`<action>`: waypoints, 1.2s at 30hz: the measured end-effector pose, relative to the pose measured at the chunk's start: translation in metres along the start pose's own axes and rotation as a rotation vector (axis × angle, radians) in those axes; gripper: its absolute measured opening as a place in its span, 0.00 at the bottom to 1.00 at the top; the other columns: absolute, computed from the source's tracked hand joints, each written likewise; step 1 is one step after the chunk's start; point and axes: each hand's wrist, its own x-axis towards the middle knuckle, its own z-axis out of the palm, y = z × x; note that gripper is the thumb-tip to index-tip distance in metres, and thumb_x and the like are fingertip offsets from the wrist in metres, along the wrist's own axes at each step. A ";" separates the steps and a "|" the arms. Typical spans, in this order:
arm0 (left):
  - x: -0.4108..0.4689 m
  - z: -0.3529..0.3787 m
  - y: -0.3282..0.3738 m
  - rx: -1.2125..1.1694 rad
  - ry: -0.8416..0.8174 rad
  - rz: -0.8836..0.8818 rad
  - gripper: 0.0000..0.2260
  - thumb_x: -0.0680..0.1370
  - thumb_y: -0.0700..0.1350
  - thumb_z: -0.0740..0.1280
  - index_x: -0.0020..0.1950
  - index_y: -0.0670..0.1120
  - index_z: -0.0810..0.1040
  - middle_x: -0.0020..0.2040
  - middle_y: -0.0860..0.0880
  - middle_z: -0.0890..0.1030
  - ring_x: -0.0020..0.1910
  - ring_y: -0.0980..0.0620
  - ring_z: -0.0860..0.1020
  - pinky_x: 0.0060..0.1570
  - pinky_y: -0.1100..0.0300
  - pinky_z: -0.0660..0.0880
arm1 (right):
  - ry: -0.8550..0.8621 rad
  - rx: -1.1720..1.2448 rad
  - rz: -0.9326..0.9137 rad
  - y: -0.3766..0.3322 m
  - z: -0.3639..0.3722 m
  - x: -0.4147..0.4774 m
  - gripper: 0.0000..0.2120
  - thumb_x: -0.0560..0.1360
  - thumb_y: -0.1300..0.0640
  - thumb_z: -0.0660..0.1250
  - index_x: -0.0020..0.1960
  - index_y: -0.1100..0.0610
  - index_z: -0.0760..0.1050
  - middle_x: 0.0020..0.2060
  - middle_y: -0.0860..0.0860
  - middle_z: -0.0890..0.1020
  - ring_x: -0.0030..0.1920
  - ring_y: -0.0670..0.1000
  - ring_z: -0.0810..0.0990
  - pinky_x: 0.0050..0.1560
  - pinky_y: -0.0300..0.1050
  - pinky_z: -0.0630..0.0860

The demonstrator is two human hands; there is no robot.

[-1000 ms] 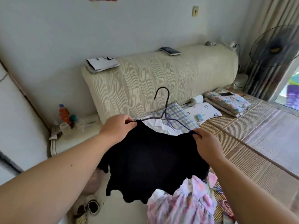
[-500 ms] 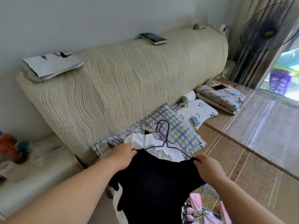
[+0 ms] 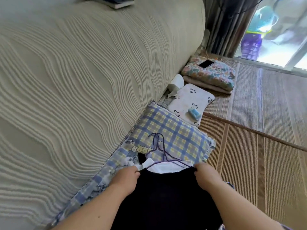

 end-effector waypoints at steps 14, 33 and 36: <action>0.022 0.004 0.032 0.242 0.090 0.260 0.35 0.78 0.58 0.61 0.78 0.53 0.44 0.78 0.49 0.43 0.77 0.47 0.44 0.73 0.46 0.54 | 0.205 0.036 -0.054 -0.029 0.024 -0.016 0.38 0.76 0.44 0.62 0.76 0.44 0.41 0.77 0.48 0.43 0.76 0.51 0.47 0.73 0.55 0.56; -0.367 0.138 0.321 0.400 -0.101 1.394 0.28 0.75 0.57 0.63 0.73 0.61 0.60 0.76 0.56 0.60 0.73 0.53 0.61 0.69 0.47 0.61 | 0.604 0.185 0.637 0.200 0.027 -0.505 0.30 0.74 0.41 0.62 0.73 0.42 0.58 0.75 0.48 0.57 0.74 0.50 0.57 0.70 0.59 0.53; -0.443 0.188 0.342 0.476 -0.105 1.509 0.29 0.74 0.57 0.64 0.74 0.61 0.60 0.75 0.56 0.61 0.72 0.52 0.64 0.69 0.48 0.62 | 0.631 0.265 0.769 0.242 0.064 -0.600 0.29 0.74 0.41 0.61 0.73 0.42 0.59 0.75 0.48 0.57 0.73 0.51 0.58 0.71 0.58 0.53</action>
